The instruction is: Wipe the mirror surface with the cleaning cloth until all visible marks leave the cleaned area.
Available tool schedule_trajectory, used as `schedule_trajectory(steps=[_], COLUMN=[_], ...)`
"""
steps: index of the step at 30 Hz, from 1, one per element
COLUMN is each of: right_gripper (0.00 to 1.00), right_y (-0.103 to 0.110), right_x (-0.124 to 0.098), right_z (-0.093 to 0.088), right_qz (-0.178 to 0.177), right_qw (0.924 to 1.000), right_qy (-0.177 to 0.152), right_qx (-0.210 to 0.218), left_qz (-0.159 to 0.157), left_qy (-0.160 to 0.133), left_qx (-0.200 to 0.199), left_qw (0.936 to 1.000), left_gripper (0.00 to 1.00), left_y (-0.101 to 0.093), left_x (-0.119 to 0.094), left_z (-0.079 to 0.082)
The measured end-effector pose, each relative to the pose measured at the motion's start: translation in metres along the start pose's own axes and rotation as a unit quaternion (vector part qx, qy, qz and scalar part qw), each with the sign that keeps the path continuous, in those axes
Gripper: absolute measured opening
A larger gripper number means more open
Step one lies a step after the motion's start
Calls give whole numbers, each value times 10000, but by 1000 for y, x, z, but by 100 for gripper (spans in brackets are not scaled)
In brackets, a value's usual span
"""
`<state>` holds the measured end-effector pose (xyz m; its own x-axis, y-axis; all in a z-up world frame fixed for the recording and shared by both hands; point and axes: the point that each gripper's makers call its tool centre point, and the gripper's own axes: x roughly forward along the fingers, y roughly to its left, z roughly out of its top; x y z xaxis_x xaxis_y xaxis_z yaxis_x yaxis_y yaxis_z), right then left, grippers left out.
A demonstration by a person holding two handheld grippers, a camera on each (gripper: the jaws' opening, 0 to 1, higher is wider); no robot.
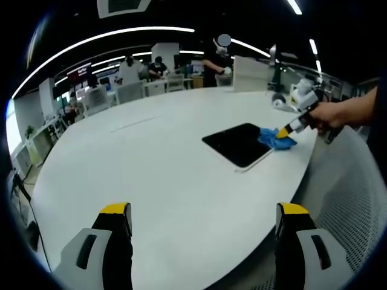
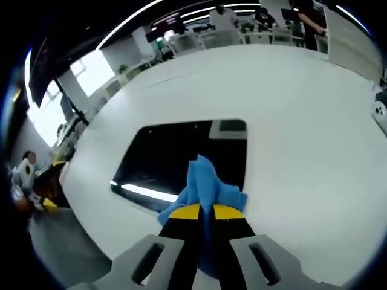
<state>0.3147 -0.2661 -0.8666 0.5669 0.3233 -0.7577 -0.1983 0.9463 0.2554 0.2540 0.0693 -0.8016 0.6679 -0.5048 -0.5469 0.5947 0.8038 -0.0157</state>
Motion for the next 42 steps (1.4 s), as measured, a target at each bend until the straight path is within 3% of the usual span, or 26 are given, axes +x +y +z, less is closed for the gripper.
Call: schedule_trajectory(steps=[16, 20, 37, 42], right_gripper=[1, 1, 1, 1], right_y=[-5, -7, -13, -17], right_x=[18, 26, 43, 49], right_z=[24, 35, 61, 71], right_qz=[-40, -73, -192, -212], right_qw=[10000, 9996, 9992, 9986], right_qy=[-26, -212, -252, -426], right_qx=[-13, -152, -251, -229], left_qz=[27, 50, 71, 74], left_qy=[-29, -41, -70, -69], left_qx=[-18, -13, -44, -49], left_qw=[10000, 10000, 9999, 9999], left_gripper=[98, 98, 98, 98], left_y=[2, 3, 4, 5], left_x=[0, 0, -1, -1], left_z=[1, 0, 1, 1])
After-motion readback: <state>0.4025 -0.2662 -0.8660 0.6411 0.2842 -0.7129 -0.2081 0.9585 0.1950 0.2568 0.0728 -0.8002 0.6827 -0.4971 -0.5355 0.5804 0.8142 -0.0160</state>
